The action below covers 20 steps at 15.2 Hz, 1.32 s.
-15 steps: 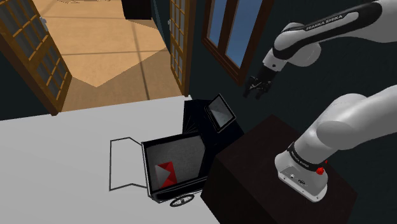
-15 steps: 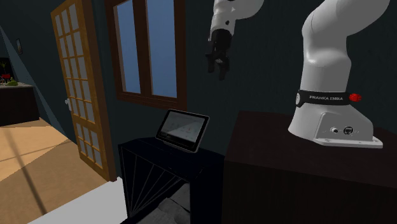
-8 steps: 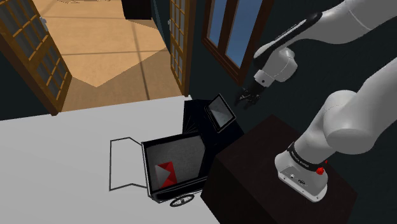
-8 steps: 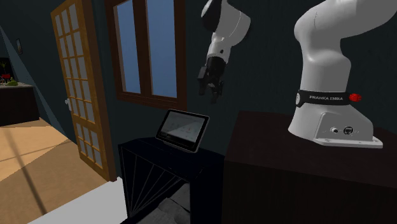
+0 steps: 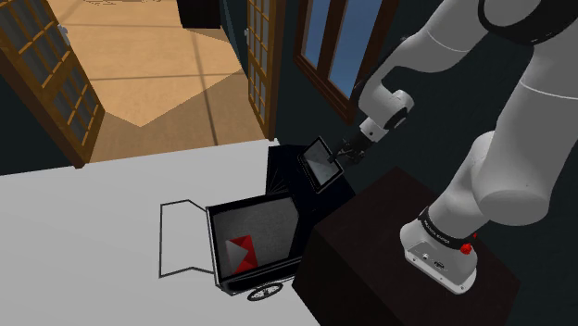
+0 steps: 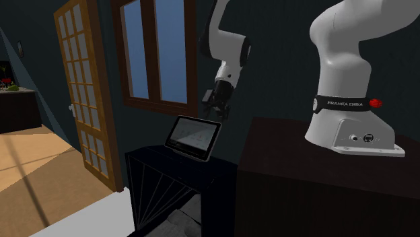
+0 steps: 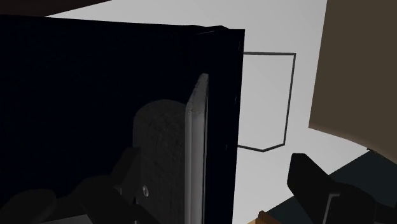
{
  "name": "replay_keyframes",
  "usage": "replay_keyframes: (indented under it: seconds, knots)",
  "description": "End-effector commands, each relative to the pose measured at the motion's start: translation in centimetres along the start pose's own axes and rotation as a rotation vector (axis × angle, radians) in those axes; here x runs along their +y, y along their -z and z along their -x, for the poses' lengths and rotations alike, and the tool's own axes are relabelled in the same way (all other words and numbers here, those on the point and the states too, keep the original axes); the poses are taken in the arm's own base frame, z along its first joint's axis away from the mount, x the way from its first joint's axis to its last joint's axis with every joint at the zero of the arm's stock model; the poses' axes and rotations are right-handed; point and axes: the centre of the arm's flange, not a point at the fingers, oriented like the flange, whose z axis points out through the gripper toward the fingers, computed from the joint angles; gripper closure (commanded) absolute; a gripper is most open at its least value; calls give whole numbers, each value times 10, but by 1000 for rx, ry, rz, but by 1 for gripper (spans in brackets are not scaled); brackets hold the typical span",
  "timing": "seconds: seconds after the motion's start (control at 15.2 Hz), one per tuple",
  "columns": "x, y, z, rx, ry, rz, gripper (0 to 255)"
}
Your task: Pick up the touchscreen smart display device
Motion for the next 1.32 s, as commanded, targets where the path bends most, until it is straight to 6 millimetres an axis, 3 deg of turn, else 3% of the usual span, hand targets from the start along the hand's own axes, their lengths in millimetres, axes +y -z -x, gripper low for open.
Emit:
replay_keyframes:
  seconds: [0.0,0.26,0.33,0.92,1.25]
  knots:
    - [6,-9,1,2,0,-2,0]
    - [14,-21,0,2,0,-2,0]
    - [14,-20,0,2,0,-2,255]
    - [14,-21,0,2,0,-2,255]
    - [-1,1,1,2,0,-2,255]
